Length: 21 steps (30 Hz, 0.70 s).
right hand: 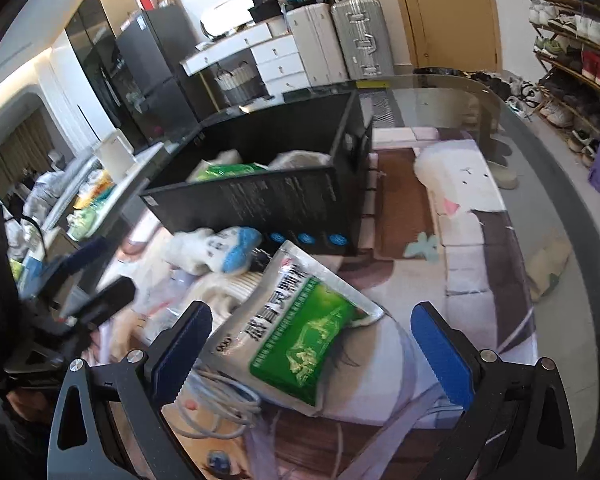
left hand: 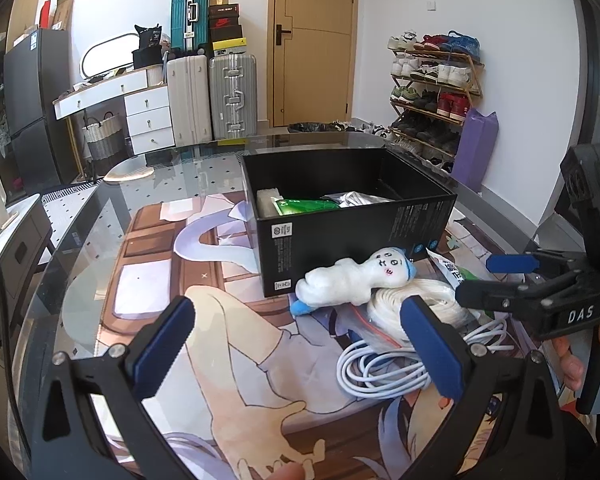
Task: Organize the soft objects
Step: 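Lower the right tool onto the green medicine packet and close it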
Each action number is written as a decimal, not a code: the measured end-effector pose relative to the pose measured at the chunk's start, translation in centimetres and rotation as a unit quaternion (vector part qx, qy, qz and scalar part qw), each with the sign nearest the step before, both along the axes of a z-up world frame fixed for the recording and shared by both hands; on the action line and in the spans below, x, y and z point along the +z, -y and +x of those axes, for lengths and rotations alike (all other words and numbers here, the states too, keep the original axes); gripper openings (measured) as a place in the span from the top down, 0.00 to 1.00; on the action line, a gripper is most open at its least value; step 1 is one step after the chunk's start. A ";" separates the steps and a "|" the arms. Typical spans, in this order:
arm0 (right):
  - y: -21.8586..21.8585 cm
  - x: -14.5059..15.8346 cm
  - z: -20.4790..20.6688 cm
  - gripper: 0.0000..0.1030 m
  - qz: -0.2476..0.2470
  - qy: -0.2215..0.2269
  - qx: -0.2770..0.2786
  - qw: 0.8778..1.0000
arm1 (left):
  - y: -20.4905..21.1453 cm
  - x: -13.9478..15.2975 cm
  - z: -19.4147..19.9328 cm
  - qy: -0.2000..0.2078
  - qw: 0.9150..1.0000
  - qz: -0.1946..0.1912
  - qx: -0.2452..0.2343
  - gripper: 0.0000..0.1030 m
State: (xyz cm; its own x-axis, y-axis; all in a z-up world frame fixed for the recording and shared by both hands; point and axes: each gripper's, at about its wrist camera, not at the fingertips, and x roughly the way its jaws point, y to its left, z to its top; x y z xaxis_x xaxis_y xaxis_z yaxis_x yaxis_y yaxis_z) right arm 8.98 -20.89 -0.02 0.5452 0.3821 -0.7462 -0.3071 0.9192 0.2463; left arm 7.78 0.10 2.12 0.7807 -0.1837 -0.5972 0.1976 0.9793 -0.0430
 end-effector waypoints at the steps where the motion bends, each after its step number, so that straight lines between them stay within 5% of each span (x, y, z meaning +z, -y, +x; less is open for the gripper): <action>1: 0.2 -0.2 0.0 0.02 0.005 -0.007 0.001 1.000 | 0.0 0.0 0.0 0.000 1.000 0.000 0.001 0.00; 21: 2.6 -0.9 -0.6 0.02 -0.019 -0.013 -0.019 1.000 | -0.1 -0.3 0.3 -0.005 1.000 0.002 0.001 0.00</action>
State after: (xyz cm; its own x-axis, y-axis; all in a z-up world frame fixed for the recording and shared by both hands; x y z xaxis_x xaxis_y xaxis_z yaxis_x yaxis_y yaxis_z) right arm 8.40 -23.52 -0.90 0.5387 0.3319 -0.7744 -0.2652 0.9392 0.2181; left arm 8.03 0.19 1.79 0.7747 -0.1803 -0.6061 0.1951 0.9799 -0.0421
